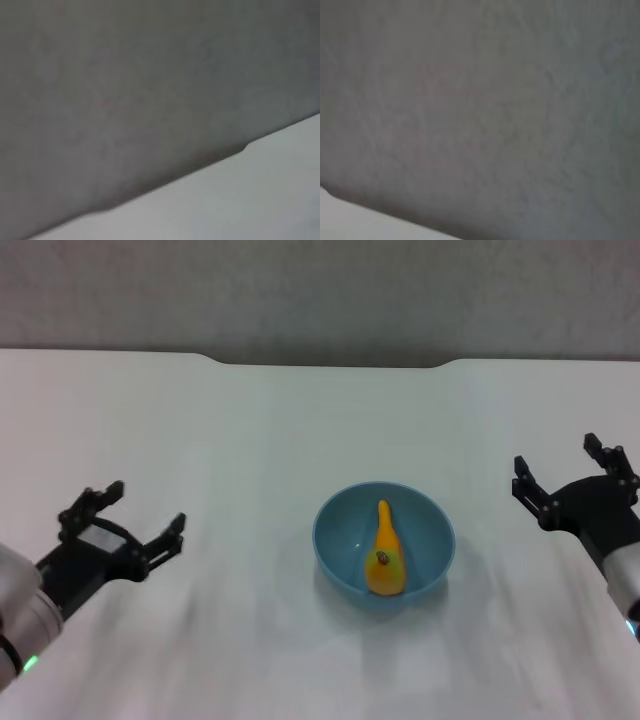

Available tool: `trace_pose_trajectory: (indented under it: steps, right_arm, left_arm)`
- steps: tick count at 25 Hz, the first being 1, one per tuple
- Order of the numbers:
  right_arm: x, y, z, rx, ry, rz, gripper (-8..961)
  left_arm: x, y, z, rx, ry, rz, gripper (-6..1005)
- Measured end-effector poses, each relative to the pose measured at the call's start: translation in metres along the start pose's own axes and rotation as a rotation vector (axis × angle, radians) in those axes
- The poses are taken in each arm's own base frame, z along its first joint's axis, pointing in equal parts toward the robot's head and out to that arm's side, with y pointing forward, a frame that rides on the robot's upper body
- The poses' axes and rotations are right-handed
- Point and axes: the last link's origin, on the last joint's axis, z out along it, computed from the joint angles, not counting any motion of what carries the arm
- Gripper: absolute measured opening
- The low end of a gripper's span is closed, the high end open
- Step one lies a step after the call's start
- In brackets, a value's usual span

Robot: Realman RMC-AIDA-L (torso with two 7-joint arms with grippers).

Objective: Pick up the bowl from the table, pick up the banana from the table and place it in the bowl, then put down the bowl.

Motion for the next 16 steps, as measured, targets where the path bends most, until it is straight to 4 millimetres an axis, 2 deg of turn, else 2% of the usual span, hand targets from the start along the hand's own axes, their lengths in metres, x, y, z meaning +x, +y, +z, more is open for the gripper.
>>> trace_pose_trajectory:
  steps: [7,16]
  right_arm:
    - [-0.001,0.006,-0.002,-0.073,-0.050,-0.036,892]
    - [-0.006,0.026,-0.005,-0.159,-0.093,-0.052,891]
  left_arm:
    - [-0.004,0.005,0.006,-0.042,0.064,0.030,902]
    - [-0.002,0.004,0.015,-0.002,0.087,-0.116,902]
